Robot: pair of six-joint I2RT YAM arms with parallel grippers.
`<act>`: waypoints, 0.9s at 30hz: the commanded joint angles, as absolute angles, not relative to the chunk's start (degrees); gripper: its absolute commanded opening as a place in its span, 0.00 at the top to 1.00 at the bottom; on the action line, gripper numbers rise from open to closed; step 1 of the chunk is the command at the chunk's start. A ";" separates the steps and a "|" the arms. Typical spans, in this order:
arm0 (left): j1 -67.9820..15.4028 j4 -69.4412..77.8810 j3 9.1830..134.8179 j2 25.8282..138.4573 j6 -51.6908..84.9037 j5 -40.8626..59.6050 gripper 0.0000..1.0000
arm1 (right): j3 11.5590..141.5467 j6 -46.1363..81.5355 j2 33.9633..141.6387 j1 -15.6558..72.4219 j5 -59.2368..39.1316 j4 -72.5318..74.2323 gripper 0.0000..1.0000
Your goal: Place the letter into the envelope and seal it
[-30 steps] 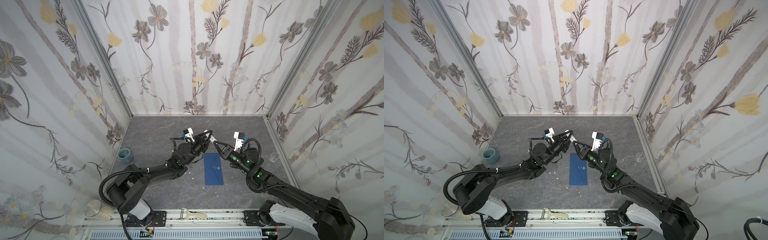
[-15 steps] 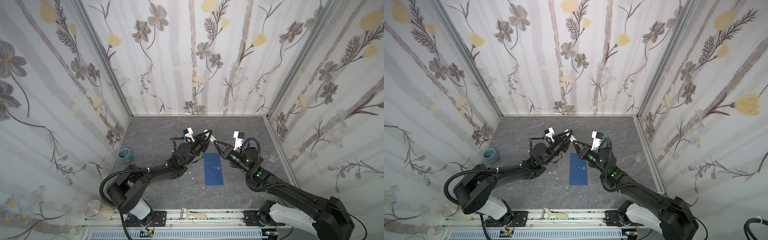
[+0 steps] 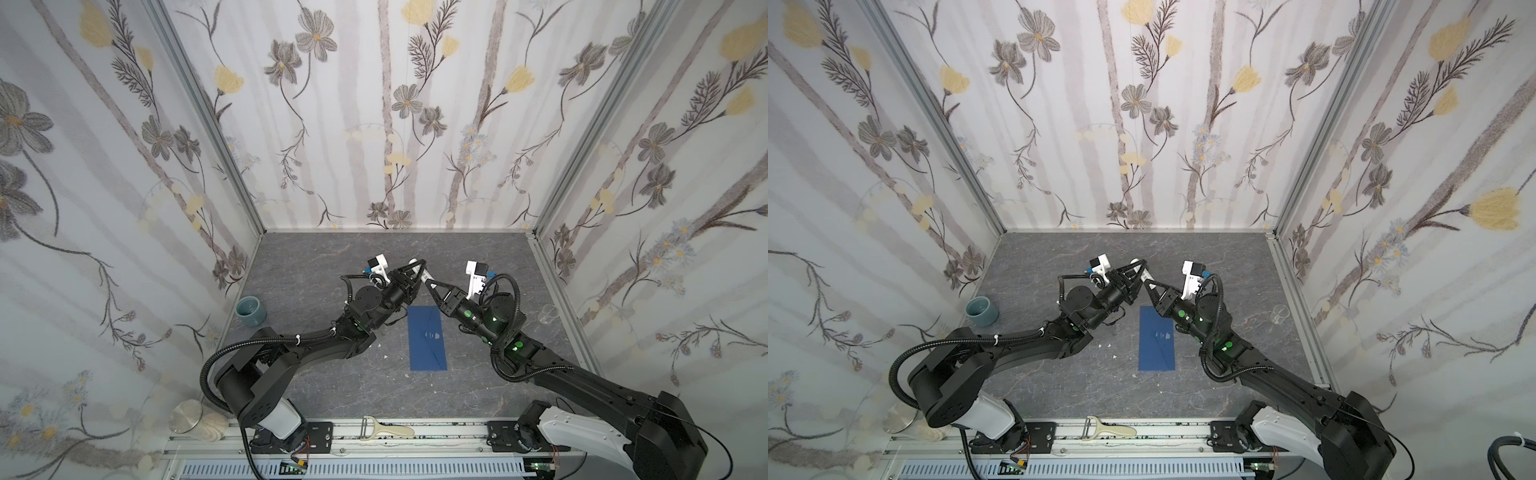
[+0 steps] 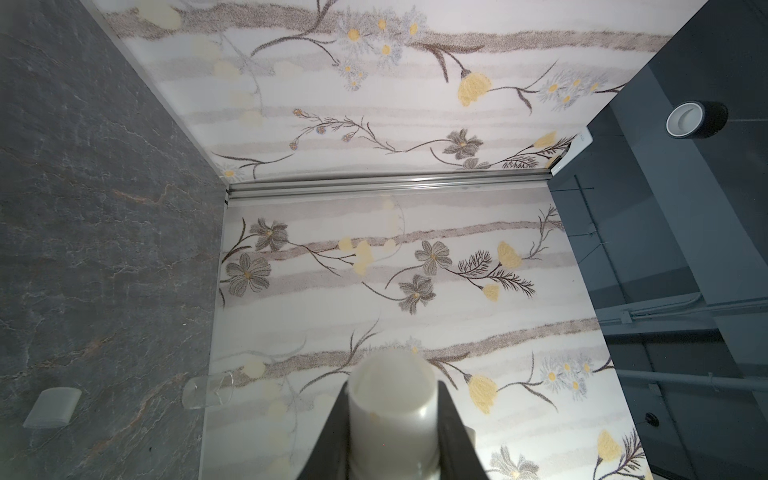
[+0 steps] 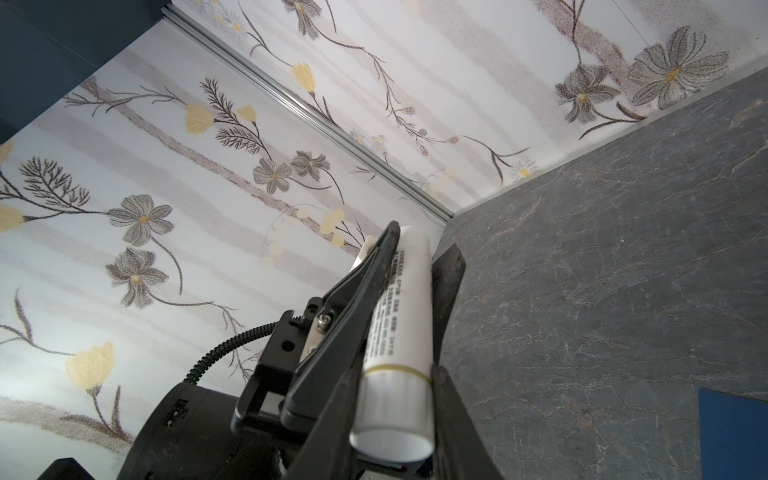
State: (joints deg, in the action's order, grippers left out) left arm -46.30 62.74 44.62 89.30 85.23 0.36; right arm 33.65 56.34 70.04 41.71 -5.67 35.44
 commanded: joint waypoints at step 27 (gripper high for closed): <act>-45.88 64.42 42.97 87.63 85.78 9.22 0.65 | 34.58 55.46 69.00 40.52 -5.80 34.74 0.85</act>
